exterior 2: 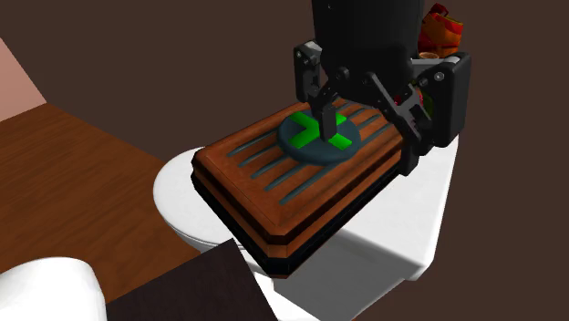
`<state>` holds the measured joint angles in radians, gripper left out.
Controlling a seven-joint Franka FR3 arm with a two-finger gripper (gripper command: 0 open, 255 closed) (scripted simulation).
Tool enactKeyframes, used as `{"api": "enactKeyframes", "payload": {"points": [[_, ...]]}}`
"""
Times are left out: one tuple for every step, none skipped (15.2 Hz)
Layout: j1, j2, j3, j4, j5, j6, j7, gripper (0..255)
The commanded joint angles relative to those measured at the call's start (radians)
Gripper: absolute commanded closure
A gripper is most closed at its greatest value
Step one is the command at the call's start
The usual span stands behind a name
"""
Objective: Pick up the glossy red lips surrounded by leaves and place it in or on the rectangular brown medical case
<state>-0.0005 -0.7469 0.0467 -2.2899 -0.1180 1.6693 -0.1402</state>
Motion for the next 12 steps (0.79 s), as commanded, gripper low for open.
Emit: {"api": "enactKeyframes", "payload": {"points": [[0.0,0.0,0.0,0.0,0.0,0.0,0.0,0],[-0.005,0.021,0.023,0.006,0.011,0.02,0.049,0],[-0.011,0.045,0.045,0.013,0.02,0.04,0.097,0],[-0.018,0.069,0.068,0.023,0.028,0.06,0.146,0],[-0.024,0.096,0.09,0.035,0.034,0.079,0.194,0],[-0.032,0.123,0.112,0.049,0.039,0.097,0.242,0],[-0.04,0.152,0.134,0.065,0.042,0.115,0.29,0],[-0.048,0.183,0.156,0.083,0.043,0.131,0.338,0],[-0.057,0.214,0.177,0.103,0.042,0.147,0.387,0],[-0.066,0.247,0.197,0.125,0.04,0.161,0.435,0],[-0.076,0.281,0.218,0.149,0.035,0.174,0.484,0],[-0.086,0.315,0.238,0.175,0.028,0.186,0.533,0]]}}
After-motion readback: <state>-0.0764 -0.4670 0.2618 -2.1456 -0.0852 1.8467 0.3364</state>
